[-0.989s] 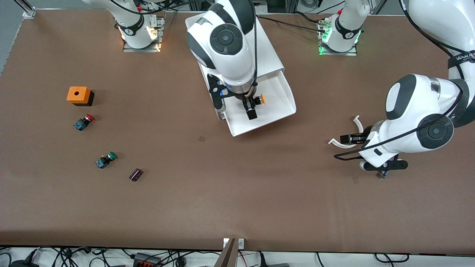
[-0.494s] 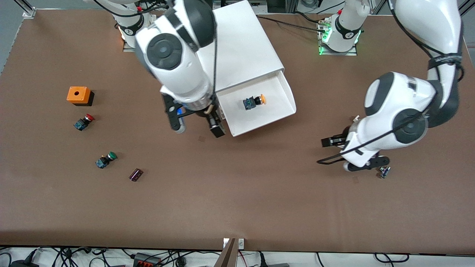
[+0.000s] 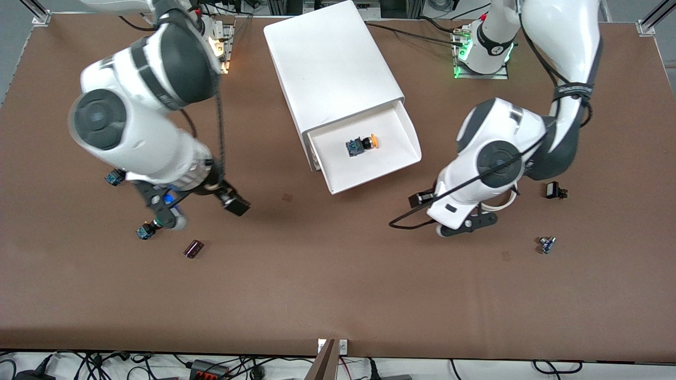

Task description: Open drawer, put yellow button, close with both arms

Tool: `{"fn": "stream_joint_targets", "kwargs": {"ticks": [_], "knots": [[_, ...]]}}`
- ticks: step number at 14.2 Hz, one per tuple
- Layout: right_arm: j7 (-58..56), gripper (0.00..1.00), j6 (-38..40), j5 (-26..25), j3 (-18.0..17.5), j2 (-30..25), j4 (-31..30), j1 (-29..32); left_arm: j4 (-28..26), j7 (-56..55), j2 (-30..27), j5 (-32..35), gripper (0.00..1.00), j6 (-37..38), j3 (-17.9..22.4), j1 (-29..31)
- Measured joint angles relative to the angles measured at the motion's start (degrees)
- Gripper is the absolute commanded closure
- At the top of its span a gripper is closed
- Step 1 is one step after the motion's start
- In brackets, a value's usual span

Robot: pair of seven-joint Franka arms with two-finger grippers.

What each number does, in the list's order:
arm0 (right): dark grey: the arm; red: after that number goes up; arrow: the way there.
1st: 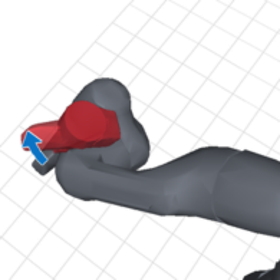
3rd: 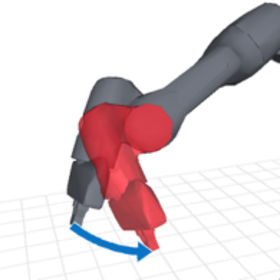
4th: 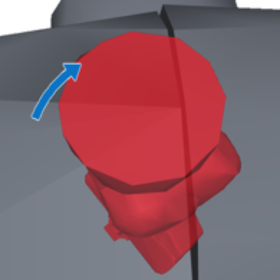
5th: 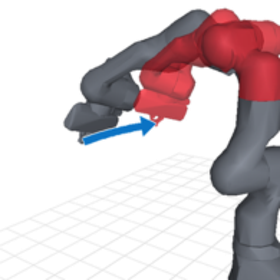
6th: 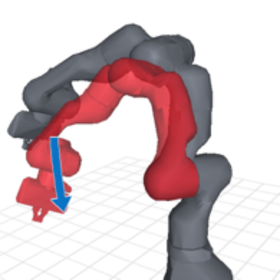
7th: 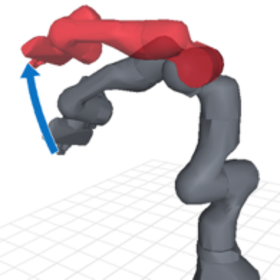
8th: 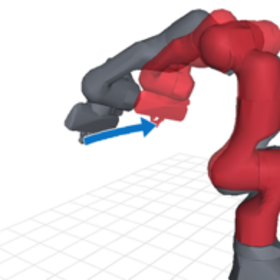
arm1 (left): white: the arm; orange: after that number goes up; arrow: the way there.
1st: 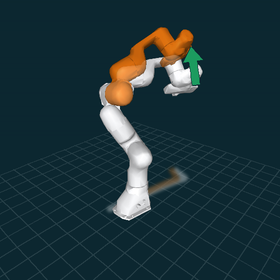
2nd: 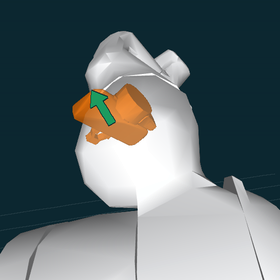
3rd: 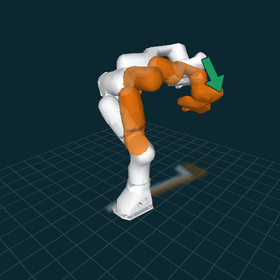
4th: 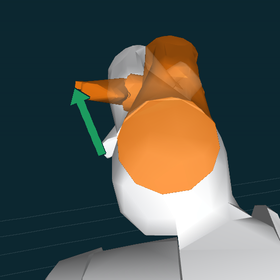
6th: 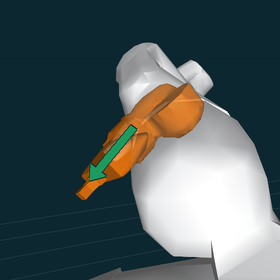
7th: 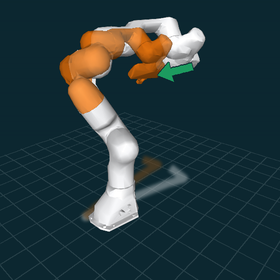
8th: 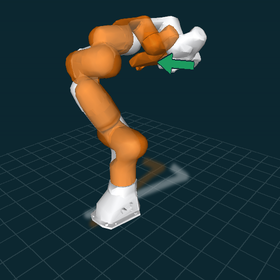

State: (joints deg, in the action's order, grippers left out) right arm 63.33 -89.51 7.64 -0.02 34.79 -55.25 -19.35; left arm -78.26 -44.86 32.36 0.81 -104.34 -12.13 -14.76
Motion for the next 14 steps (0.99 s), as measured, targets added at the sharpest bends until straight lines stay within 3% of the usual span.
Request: {"fn": "stream_joint_targets", "kwargs": {"ticks": [3, 10, 14], "knots": [[-12.3, 0.0, 2.73, -0.05, 0.03, 0.01, -0.14, 5.71, -0.03, -5.43, 1.26, 0.0, 0.0, -2.14, 0.0, -3.19], [-35.1, 0.0, 3.61, -1.53, 0.04, 0.08, -0.92, 15.22, -0.05, -6.88, 2.95, -0.99, 0.0, -2.64, -0.79, -7.98], [-45.2, 0.0, 3.69, -3.46, 0.03, -0.66, -0.83, 18.4, -1.92, -8.64, 2.03, -1.04, 0.0, -2.25, -3.61, -8.76]]}}
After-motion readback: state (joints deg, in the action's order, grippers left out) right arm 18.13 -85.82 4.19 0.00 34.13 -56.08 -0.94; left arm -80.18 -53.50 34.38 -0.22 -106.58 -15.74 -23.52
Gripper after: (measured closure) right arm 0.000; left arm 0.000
